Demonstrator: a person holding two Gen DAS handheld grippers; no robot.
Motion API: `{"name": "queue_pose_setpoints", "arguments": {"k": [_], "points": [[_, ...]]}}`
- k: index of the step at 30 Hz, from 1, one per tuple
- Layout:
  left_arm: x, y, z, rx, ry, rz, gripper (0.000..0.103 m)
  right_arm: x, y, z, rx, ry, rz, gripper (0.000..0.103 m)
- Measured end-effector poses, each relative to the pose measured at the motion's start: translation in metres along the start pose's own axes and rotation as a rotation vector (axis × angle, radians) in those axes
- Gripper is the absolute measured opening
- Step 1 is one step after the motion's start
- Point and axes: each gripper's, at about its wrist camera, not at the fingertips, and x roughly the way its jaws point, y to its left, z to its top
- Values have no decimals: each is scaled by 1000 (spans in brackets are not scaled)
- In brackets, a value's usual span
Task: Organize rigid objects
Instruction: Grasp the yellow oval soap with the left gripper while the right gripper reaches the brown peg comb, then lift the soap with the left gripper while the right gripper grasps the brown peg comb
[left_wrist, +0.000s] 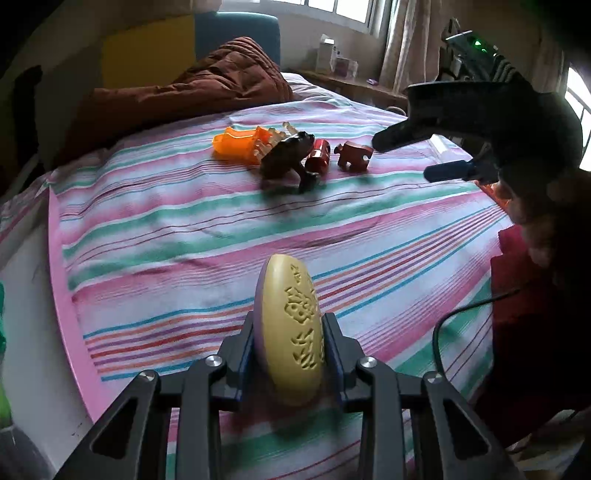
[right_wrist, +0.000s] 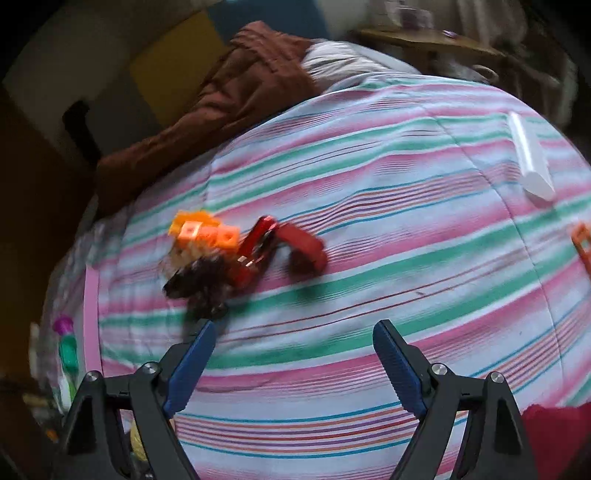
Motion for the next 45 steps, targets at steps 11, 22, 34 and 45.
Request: {"name": "queue_pose_setpoints", "arguments": {"k": [11, 22, 34, 45], "points": [[0, 2, -1, -48, -25, -32, 33, 19, 77, 16, -306, -34, -21, 88], [0, 9, -2, -95, -36, -75, 33, 72, 108, 28, -456, 63, -22, 63], [0, 7, -2, -99, -36, -67, 33, 39, 64, -12, -410, 160, 89, 65], [2, 9, 5, -94, 12, -110, 46, 37, 58, -5, -377, 156, 113, 89]]}}
